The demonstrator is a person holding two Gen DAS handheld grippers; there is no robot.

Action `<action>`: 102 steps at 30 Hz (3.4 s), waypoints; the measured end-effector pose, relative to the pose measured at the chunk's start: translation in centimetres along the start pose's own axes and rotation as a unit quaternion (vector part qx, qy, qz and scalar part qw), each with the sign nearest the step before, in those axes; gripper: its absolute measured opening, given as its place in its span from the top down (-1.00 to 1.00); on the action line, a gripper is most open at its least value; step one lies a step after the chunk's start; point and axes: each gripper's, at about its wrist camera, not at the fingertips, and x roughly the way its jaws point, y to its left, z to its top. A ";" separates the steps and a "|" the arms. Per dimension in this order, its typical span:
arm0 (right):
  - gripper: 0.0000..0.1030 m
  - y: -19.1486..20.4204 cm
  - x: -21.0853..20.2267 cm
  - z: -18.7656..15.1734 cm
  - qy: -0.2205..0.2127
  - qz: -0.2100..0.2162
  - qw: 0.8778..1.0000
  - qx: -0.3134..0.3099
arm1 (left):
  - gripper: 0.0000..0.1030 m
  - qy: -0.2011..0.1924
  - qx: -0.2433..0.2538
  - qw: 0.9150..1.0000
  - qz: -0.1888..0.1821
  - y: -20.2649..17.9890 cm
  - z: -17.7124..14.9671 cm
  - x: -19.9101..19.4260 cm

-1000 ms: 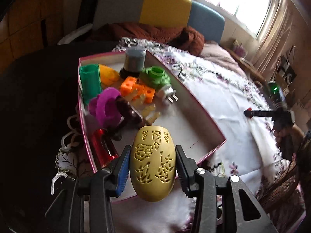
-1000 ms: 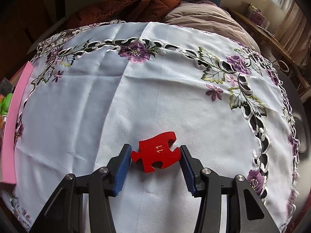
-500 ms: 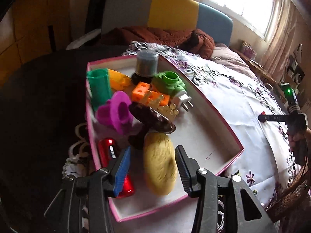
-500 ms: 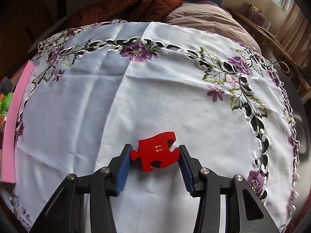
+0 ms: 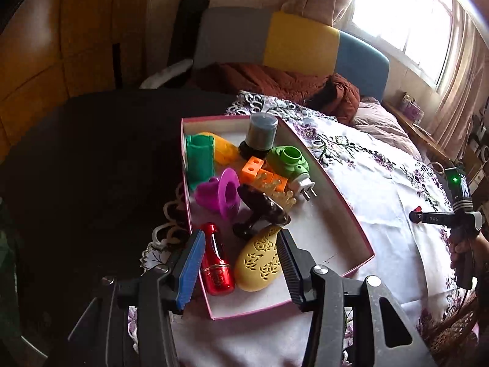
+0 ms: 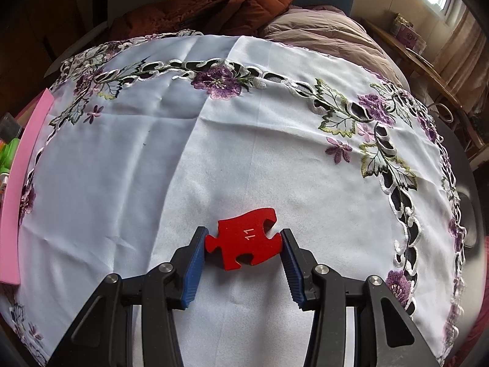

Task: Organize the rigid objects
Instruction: 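Carry the yellow soap into the tray and open the left tool, then carry the red puzzle piece into the tray and open the right tool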

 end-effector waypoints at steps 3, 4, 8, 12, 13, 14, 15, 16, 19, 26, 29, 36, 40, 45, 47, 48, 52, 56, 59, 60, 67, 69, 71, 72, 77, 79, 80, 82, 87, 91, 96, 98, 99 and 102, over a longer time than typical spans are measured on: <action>0.08 0.1 0.0 0.0 -0.001 -0.003 1.000 -0.004 | 0.05 -0.008 0.008 1.000 0.000 -0.2 -0.1 -0.5; 0.08 0.2 0.0 0.0 -0.001 -0.005 1.000 -0.005 | 0.05 -0.008 0.008 1.000 0.000 -0.3 -0.1 -0.6; 0.08 0.4 0.0 -0.1 -0.003 -0.008 1.000 -0.009 | 0.05 -0.007 0.009 1.000 0.003 -0.5 -0.3 -0.8; 0.08 0.6 -0.1 -0.2 -0.005 -0.013 1.000 -0.014 | 0.05 -0.005 0.002 1.000 0.006 -0.2 -0.6 -0.9; 0.08 0.6 -0.1 -0.3 -0.005 -0.013 1.000 -0.014 | 0.05 -0.004 0.001 1.000 0.006 -0.1 -0.7 -0.8; 0.08 0.6 -0.1 -0.3 -0.005 -0.014 1.000 -0.014 | 0.05 -0.002 0.001 1.000 0.005 -0.1 -0.7 -0.7; 0.08 0.7 -0.1 -0.3 -0.005 -0.015 1.000 -0.014 | 0.05 0.000 0.000 1.000 0.006 0.0 -0.8 -0.6; 0.08 0.7 -0.1 -0.3 -0.005 -0.015 1.000 -0.016 | 0.05 0.001 -0.002 1.000 0.006 0.2 -0.8 -0.6; 0.08 0.6 -0.1 -0.3 -0.005 -0.015 1.000 -0.015 | 0.05 0.002 -0.006 1.000 0.006 0.4 -0.8 -0.6; 0.08 0.5 0.0 -0.2 -0.007 -0.014 1.000 -0.018 | 0.05 0.006 -0.029 0.999 0.019 1.9 -0.8 -0.3; 0.08 0.6 0.0 -0.2 -0.007 -0.017 1.000 -0.020 | 0.05 0.009 -0.036 0.999 0.025 2.6 -0.9 -0.1; 0.08 0.9 -0.2 -0.2 -0.001 -0.032 0.999 -0.025 | 0.05 0.005 -0.052 0.998 0.045 4.6 -1.1 -0.6; 0.08 1.3 -0.4 -0.3 0.002 -0.043 0.998 -0.035 | 0.05 0.005 -0.059 0.997 0.057 5.4 -1.3 -0.8; 0.08 1.3 -0.7 -0.2 0.012 -0.049 0.998 -0.029 | 0.05 -0.005 -0.061 0.996 0.065 5.9 -1.4 -1.6; 0.08 1.8 -1.0 -0.3 0.012 -0.049 0.998 -0.031 | 0.05 -0.006 -0.062 0.996 0.067 6.0 -1.5 -1.6; 0.08 2.2 -1.3 -0.4 0.010 -0.045 0.998 -0.036 | 0.05 -0.006 -0.063 0.996 0.065 6.0 -1.5 -1.6; 0.08 4.2 -2.5 -0.6 -0.007 -0.026 0.998 -0.051 | 0.05 -0.003 -0.062 0.996 0.064 6.0 -1.6 -1.6; 0.08 7.0 -4.0 -0.8 -0.025 0.001 0.997 -0.072 | 0.05 -0.003 -0.061 0.996 0.061 5.9 -1.7 -1.6; 0.08 9.1 -4.8 -1.0 -0.036 0.018 0.995 -0.090 | 0.05 -0.002 -0.062 0.996 0.062 5.9 -1.8 -1.6; 0.08 9.9 -5.1 -1.2 -0.039 0.024 0.994 -0.095 | 0.05 -0.002 -0.062 0.996 0.061 5.9 -1.8 -1.6; 0.08 14.7 -7.5 -2.1 -0.062 0.065 0.988 -0.126 | 0.05 -0.001 -0.068 0.996 0.062 6.3 -1.9 -1.5; 0.08 15.8 -8.2 -2.3 -0.069 0.078 0.986 -0.132 | 0.05 0.000 -0.069 0.996 0.060 6.4 -2.0 -1.5; 0.08 16.7 -8.8 -2.6 -0.074 0.088 0.984 -0.135 | 0.05 0.003 -0.071 0.996 0.062 6.6 -2.0 -1.4; 0.08 17.2 -9.2 -2.7 -0.077 0.094 0.983 -0.135 | 0.05 0.003 -0.073 0.995 0.062 6.7 -2.1 -1.4; 0.08 19.7 -11.4 -3.3 -0.105 0.137 0.974 -0.147 | 0.05 0.008 -0.085 0.994 0.067 7.5 -2.3 -1.1; 0.08 21.1 -12.2 -3.4 -0.114 0.150 0.969 -0.159 | 0.05 0.010 -0.088 0.994 0.068 7.8 -2.4 -0.9; 0.08 21.7 -12.6 -3.6 -0.118 0.158 0.967 -0.164 | 0.05 0.011 -0.089 0.994 0.069 7.9 -2.4 -0.9; 0.08 22.5 -13.0 -3.9 -0.121 0.169 0.964 -0.168 | 0.05 0.011 -0.090 0.994 0.069 7.9 -2.4 -0.9; 0.08 24.0 -13.3 -5.7 -0.118 0.191 0.957 -0.184 | 0.05 -0.001 -0.077 0.995 0.061 7.2 -2.7 -1.3; 0.08 25.5 -12.9 -6.3 -0.113 0.197 0.952 -0.205 | 0.05 0.007 -0.068 0.996 0.053 6.5 -2.9 -1.1; 0.08 26.9 -12.1 -5.3 -0.109 0.193 0.951 -0.215 | 0.05 0.004 -0.067 0.996 0.055 6.4 -2.9 -1.4; 0.08 27.4 -11.5 -5.0 -0.099 0.188 0.951 -0.226 | 0.05 0.001 -0.068 0.996 0.059 6.5 -3.0 -1.5; 0.08 27.8 -11.1 -4.8 -0.096 0.182 0.950 -0.234 | 0.05 0.001 -0.068 0.996 0.060 6.6 -3.0 -1.5; 0.08 28.6 -10.2 -3.9 -0.089 0.174 0.948 -0.250 | 0.05 0.003 -0.071 0.996 0.061 6.9 -3.1 -1.5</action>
